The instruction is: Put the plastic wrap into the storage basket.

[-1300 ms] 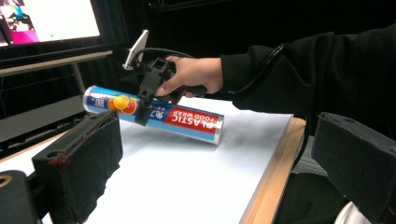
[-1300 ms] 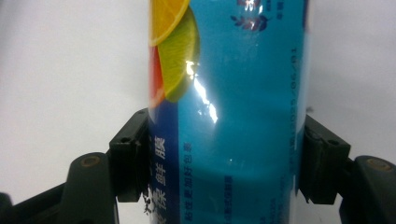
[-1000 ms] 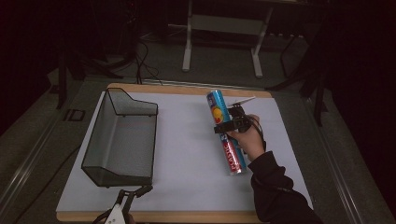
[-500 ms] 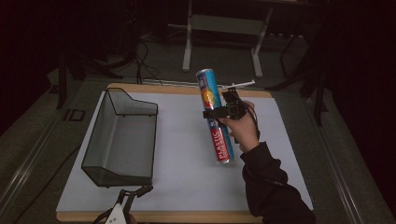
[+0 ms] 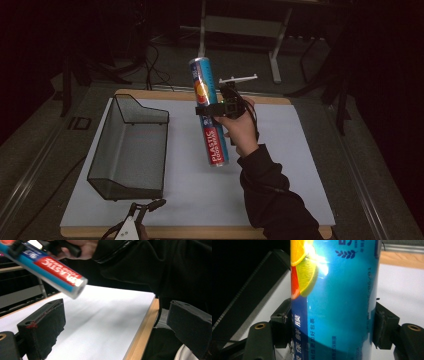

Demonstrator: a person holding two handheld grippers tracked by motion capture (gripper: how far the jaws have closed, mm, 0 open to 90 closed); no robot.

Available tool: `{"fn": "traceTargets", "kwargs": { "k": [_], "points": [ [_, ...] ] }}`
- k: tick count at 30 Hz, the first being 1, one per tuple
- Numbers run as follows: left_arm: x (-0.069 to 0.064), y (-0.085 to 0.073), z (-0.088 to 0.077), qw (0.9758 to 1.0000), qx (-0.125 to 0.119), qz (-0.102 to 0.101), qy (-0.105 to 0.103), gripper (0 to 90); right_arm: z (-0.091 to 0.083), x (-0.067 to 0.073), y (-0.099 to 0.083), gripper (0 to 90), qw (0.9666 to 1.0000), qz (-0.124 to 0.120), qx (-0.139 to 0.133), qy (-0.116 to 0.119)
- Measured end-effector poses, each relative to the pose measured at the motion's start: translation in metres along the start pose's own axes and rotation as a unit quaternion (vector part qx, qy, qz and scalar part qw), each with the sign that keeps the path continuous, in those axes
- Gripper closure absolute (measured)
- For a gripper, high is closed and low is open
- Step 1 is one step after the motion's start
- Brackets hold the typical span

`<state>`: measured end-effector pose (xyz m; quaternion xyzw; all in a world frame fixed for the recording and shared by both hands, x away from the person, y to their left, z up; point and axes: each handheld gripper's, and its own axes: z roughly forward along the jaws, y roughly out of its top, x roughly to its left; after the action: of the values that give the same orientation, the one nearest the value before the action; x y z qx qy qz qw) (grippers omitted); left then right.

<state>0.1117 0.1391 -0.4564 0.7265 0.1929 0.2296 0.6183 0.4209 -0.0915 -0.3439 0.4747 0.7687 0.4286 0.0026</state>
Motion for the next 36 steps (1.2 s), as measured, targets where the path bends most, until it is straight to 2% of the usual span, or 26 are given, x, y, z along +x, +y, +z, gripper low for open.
{"fn": "traceTargets", "kwargs": {
  "k": [4,12,15,19,22,25,28,31,34,36],
  "points": [
    [0.0,0.0,0.0,1.0,0.003,-0.001,-0.003,2.8,0.005,0.018,0.007,31.8,0.9998,-0.016,-0.008,0.006],
    [-0.001,0.0,-0.001,1.0,0.002,-0.001,0.0,2.8,0.019,0.052,0.019,31.8,0.9986,-0.024,-0.036,0.03],
    [-0.001,0.0,-0.002,1.0,-0.001,0.0,0.005,2.8,0.027,0.062,0.022,31.8,0.9978,-0.014,-0.045,0.047],
    [-0.001,0.0,-0.003,1.0,-0.001,0.0,0.009,2.8,0.043,0.077,0.023,31.8,0.9971,-0.006,-0.054,0.053],
    [-0.002,0.0,-0.004,0.9999,0.0,0.001,0.012,2.8,0.06,0.087,0.021,31.8,0.9963,0.007,-0.053,0.066],
    [-0.002,0.001,-0.005,0.9999,-0.001,0.003,0.015,2.8,0.076,0.097,0.018,31.8,0.997,-0.006,-0.052,0.058],
    [-0.003,0.001,-0.007,0.9998,-0.005,0.004,0.018,2.8,0.09,0.101,0.014,31.8,0.9971,-0.007,-0.046,0.061],
    [-0.002,0.001,-0.008,0.9998,-0.007,0.001,0.02,2.8,0.103,0.101,0.008,31.8,0.9956,0.008,-0.043,0.084],
    [-0.002,0.001,-0.008,0.9998,-0.006,0.001,0.02,2.8,0.116,0.105,0.001,31.8,0.9961,0.0,-0.043,0.078],
    [-0.003,0.001,-0.008,0.9998,-0.004,0.003,0.021,2.8,0.124,0.106,-0.004,31.8,0.9959,0.01,-0.038,0.081]
  ]
}}
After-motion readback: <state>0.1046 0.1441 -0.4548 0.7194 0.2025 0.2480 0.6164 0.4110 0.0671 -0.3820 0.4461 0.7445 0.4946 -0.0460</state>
